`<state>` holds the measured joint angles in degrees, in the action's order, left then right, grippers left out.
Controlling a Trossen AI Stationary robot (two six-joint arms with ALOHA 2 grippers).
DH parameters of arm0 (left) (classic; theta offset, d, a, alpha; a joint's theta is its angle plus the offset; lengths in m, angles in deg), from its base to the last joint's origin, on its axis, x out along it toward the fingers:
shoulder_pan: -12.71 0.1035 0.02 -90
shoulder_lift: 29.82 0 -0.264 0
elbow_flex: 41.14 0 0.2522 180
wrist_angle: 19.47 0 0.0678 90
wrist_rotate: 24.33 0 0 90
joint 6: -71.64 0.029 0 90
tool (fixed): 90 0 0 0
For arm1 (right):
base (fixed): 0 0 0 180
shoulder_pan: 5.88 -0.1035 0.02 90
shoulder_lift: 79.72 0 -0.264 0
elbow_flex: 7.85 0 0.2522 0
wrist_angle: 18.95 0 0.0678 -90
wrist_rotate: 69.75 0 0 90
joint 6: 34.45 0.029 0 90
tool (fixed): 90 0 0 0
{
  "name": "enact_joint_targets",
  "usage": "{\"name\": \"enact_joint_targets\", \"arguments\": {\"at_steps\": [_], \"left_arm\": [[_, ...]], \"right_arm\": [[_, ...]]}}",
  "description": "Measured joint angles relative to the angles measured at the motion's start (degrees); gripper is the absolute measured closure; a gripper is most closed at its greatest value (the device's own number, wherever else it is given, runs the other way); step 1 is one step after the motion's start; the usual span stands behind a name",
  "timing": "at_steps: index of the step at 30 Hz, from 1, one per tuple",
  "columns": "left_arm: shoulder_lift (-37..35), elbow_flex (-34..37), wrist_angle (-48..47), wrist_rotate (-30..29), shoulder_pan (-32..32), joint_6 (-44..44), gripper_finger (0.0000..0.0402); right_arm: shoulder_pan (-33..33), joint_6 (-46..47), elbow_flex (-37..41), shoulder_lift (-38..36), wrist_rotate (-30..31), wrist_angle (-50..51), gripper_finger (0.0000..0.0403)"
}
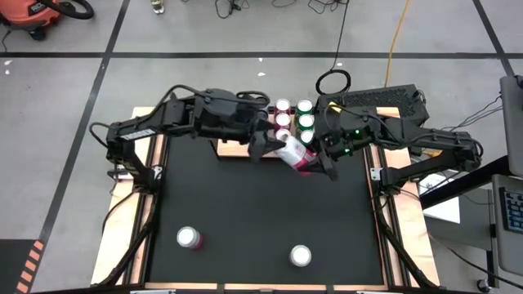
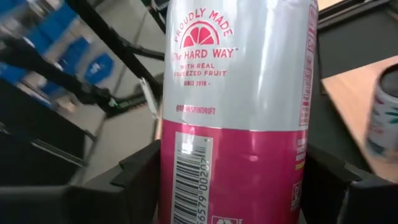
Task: Place canned beverage on shelf
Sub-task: Put the middle pink soda can on the shelf
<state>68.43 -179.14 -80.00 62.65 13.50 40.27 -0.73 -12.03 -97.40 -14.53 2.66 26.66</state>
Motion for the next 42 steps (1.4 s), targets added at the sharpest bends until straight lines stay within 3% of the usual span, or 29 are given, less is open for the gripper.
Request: {"name": "enact_joint_targets", "arguments": {"at_steps": [9,16,24,29,35,42], "left_arm": [[-5.3,0.0,-2.3,2.4,0.4,18.9,0.0008],[-7.4,0.0,-9.3,15.9,2.9,22.7,0.0008],[-7.9,0.0,-12.9,16.0,3.0,37.6,0.0008],[-7.8,0.0,-14.1,16.9,2.5,34.5,0.0008],[-7.7,0.0,-17.0,24.0,2.9,33.4,0.0008],[-7.4,0.0,-16.7,24.3,5.3,35.3,0.0008]], "right_arm": [[0.0,11.8,0.0,2.3,-4.4,-7.6,0.0136],[0.0,18.0,0.0,3.4,-6.9,-11.7,0.0135],[0.0,22.6,-0.1,6.6,-8.7,-19.2,0.0135],[0.0,25.1,-0.1,8.8,-12.9,-21.3,0.0135],[0.0,28.1,-0.1,10.4,-16.8,-25.4,0.0135],[0.0,29.6,-0.1,10.7,-18.8,-28.2,0.0135]]}}
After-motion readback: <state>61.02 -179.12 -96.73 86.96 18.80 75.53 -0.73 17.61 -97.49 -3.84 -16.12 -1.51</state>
